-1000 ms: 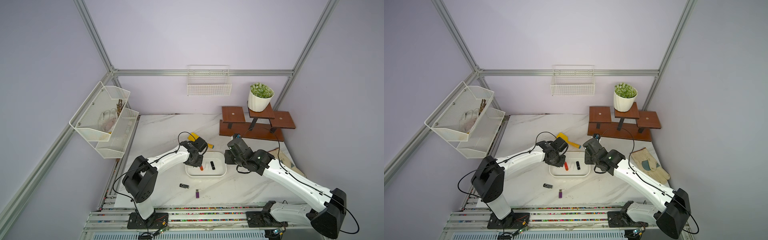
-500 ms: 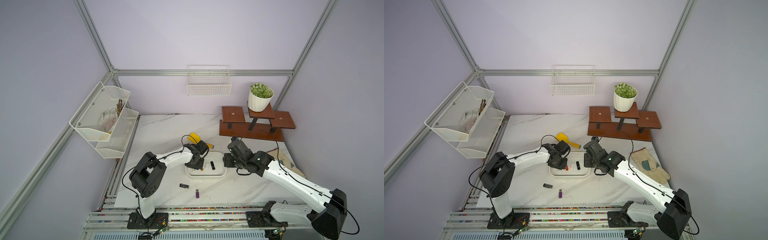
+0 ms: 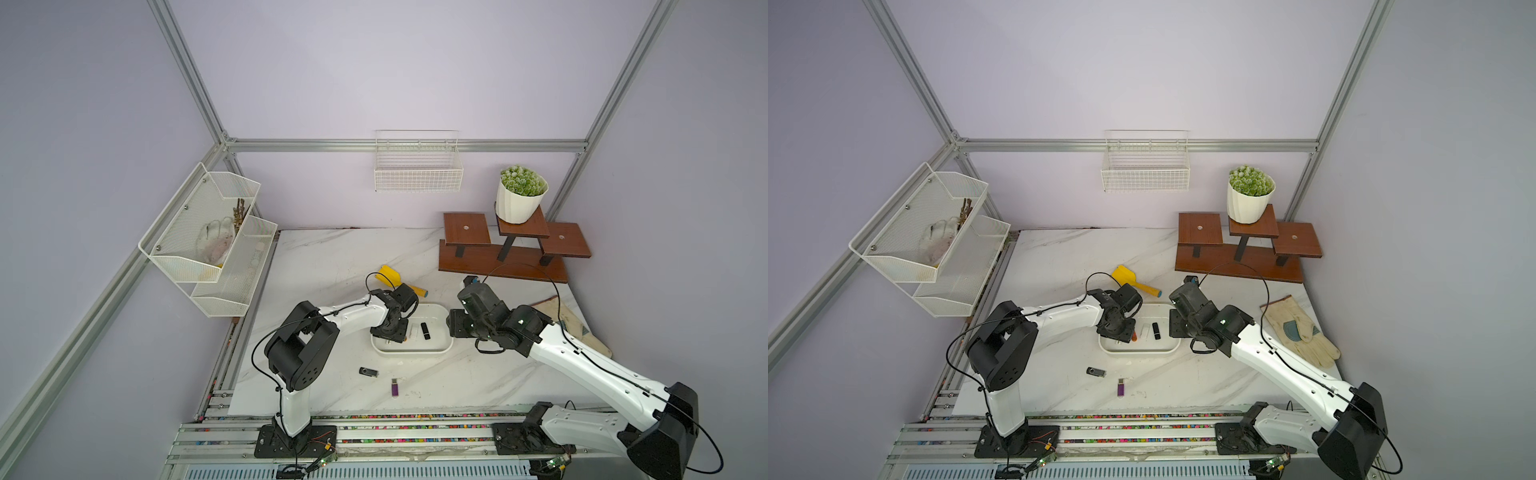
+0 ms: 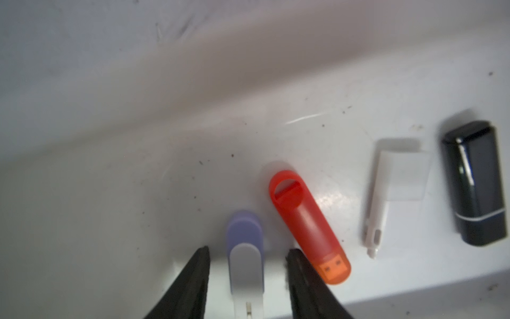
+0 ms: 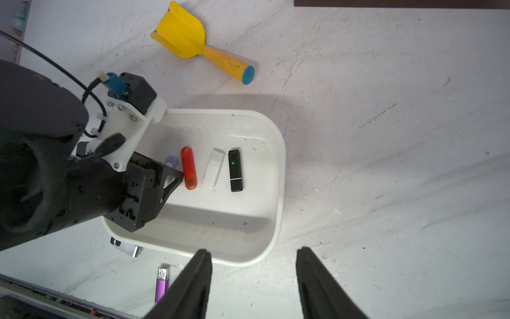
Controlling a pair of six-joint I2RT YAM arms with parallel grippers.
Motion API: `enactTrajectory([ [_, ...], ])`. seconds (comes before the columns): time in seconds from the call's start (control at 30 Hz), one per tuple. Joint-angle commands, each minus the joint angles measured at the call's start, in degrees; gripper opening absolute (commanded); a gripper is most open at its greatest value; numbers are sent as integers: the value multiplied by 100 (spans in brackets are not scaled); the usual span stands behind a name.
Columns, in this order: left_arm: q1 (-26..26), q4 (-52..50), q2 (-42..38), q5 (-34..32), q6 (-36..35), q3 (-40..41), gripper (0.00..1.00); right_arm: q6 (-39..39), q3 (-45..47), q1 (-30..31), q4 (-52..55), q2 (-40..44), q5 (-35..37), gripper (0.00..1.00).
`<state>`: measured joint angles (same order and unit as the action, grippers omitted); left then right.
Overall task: Put the usb flash drive into the storage box
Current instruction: Place the USB flash in the storage box, then pick up the USB flash from the center of the board.
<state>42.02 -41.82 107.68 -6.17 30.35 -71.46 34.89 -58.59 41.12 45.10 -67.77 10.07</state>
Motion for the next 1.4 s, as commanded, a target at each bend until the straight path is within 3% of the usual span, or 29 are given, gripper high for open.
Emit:
enactTrajectory([
  [0.0, -1, 71, -279, 15, -47, -58, 55, 46, 82, 33, 89, 96, -66, 54],
  [0.2, -1, -96, -997, -71, -186, -594, 67, 549, 294, 796, 170, 316, 235, 56],
  [0.4, -176, -1184, -1480, -713, -398, -1581, 77, 1244, 313, 1772, 69, 23, 354, 59],
  [0.67, -893, -1627, -2597, -1000, -152, -247, 87, 1460, 167, 2497, -526, -954, -7, 60],
  [0.93, -959, -1584, -3677, -760, 420, 848, 93, 1255, -588, 2853, -775, -2546, -557, 60],
  [1.37, -961, -1548, -3986, -577, 578, 1285, 95, 1119, -944, 3041, -734, -3555, -596, 57],
])
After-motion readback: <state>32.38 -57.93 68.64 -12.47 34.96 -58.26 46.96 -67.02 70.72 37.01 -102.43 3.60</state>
